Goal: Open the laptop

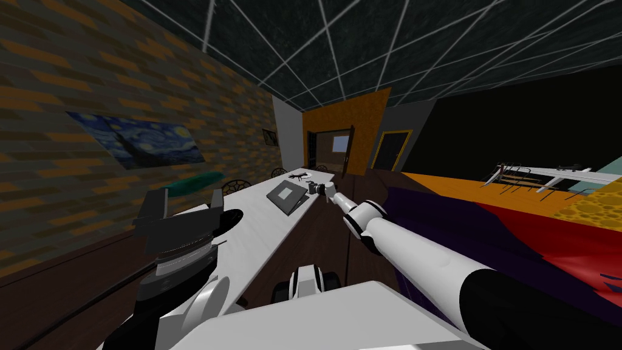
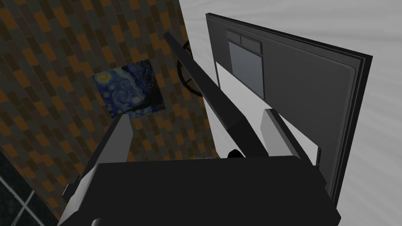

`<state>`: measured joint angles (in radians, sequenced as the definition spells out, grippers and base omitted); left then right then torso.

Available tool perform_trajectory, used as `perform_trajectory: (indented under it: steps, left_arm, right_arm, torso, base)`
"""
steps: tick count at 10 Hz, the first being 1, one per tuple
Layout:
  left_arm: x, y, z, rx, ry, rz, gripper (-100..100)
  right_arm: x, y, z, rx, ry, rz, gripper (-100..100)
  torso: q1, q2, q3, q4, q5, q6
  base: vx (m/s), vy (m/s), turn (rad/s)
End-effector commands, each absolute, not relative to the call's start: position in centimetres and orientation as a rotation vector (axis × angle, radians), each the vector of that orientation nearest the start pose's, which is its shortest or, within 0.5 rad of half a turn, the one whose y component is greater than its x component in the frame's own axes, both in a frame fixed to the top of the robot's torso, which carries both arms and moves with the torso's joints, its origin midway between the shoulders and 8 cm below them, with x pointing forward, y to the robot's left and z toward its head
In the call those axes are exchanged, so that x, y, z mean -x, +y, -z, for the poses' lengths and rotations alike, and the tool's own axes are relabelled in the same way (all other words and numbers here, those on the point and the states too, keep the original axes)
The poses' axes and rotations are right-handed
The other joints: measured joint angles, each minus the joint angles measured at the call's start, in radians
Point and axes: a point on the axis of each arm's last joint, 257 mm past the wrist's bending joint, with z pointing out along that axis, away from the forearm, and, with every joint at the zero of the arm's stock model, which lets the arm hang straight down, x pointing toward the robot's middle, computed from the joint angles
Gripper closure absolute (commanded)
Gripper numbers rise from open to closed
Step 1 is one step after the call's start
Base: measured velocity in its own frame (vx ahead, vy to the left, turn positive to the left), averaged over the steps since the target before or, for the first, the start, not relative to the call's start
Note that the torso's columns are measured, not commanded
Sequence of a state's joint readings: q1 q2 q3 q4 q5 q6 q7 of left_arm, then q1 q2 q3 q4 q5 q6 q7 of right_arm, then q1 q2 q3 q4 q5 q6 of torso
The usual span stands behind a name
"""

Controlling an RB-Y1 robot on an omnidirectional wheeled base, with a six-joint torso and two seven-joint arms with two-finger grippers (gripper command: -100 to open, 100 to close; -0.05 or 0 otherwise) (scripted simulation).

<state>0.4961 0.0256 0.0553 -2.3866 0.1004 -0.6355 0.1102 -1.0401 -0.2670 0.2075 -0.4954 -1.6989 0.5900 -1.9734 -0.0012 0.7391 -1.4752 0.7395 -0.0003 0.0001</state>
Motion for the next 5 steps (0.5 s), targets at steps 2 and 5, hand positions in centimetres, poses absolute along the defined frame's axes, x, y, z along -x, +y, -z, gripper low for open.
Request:
perform_trajectory:
  steps: [2, 5]
  left_arm:
    - [-28.83, 29.34, -9.46, 0.516, 0.379, 1.47, 0]
    - [-28.83, 29.34, -9.46, 0.516, 0.379, 1.47, 0]
  right_arm:
    - [-68.88, -4.54, 16.03, 1.644, 0.906, 0.48, 0]
    - [-68.81, -4.57, 16.27, 1.647, 0.909, 0.478, 0]
  torso:
    - [0.0, 0.0, 0.0, 0.001, 0.0, 0.0]
    - [0.001, 0.0, 0.0, -0.001, 0.0, 0.0]
  base:
    - [0.0, 0.0, 0.0]
    - [0.0, 0.0, 0.0]
